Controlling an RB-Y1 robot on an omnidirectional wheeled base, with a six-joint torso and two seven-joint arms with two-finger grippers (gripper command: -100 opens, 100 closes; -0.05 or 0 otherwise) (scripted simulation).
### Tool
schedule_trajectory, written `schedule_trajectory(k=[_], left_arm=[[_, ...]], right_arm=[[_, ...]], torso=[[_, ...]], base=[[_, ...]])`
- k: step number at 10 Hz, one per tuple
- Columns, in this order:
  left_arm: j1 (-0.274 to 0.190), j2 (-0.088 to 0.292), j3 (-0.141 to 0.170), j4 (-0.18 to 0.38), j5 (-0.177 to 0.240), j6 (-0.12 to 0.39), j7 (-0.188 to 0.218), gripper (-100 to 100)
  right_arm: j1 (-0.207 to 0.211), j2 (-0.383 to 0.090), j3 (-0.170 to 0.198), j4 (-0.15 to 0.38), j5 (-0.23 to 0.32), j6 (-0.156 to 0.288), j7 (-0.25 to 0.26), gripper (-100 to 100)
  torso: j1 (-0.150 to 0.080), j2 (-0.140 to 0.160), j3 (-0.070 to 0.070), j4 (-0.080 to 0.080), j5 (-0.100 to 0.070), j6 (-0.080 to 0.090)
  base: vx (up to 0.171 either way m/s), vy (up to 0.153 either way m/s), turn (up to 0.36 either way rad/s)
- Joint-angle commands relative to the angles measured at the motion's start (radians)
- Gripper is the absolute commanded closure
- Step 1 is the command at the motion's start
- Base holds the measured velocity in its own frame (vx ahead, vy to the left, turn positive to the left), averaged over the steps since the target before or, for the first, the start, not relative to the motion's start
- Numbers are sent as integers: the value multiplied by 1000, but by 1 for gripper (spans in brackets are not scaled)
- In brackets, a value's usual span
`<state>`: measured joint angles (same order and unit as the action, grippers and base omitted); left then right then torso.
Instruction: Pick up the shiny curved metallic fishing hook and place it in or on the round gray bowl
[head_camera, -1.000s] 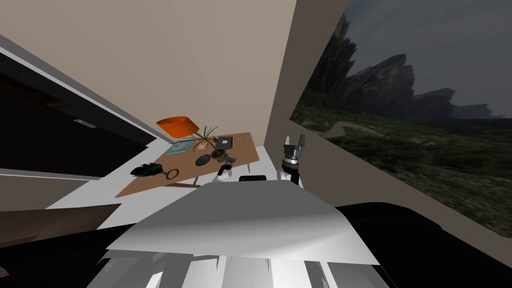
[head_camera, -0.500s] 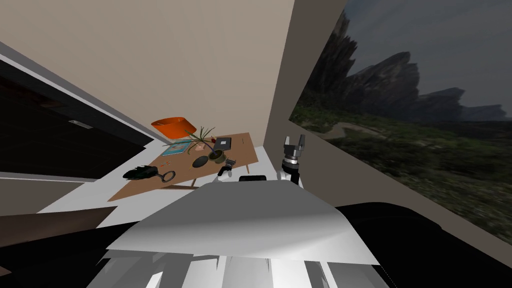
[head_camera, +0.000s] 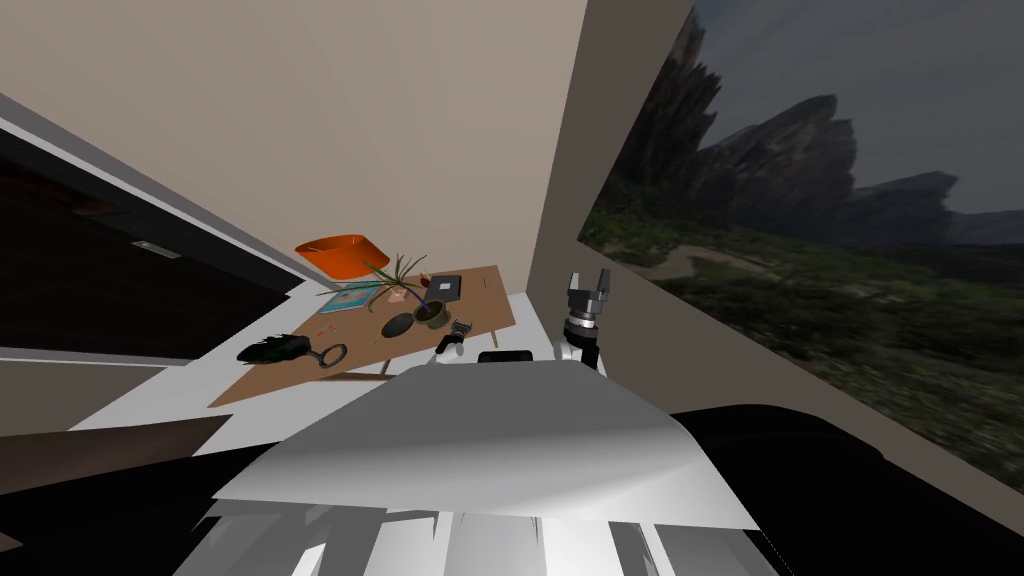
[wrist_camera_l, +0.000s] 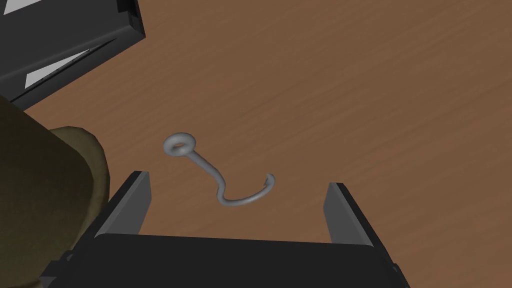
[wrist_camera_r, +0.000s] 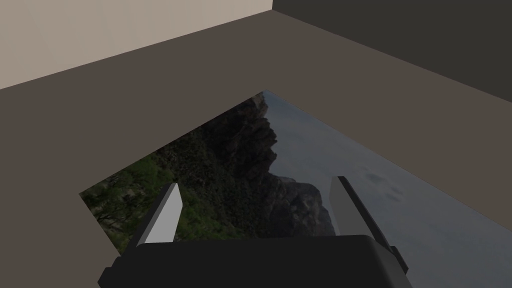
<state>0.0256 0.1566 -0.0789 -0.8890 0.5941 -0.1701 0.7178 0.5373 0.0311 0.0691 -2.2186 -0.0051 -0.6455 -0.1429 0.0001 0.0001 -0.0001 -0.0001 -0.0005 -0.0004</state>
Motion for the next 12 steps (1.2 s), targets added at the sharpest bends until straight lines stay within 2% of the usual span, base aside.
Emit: schedule_trajectory(k=[1,5,6,7,11,12], left_arm=[[-11,-11,27,33,4,-21,-6,-100],[-38,-36,90,110,14,-71,-20,-100],[-34,-32,78,99,12,-64,-15,-100],[-35,-33,80,100,13,-65,-17,100],[-35,-34,80,99,14,-65,-14,100],[-35,-35,80,99,14,-65,-13,0]], right_arm=[[0,0,0,0,0,0,0,0],[0,0,0,0,0,0,0,0],[0,0,0,0,0,0,0,0],[0,0,0,0,0,0,0,0],[0,0,0,0,0,0,0,0],[0,0,0,0,0,0,0,0]], torso=[[0,0,0,0,0,0],[3,0,0,0,1,0],[3,1,0,0,1,0],[2,1,0,0,1,0],[-2,-1,-1,-1,-2,0],[-2,-1,-1,-1,-2,0]], base=[[-4,24,-237],[-3,50,-212],[-4,25,-44],[0,0,0],[0,0,0],[0,0,0]])
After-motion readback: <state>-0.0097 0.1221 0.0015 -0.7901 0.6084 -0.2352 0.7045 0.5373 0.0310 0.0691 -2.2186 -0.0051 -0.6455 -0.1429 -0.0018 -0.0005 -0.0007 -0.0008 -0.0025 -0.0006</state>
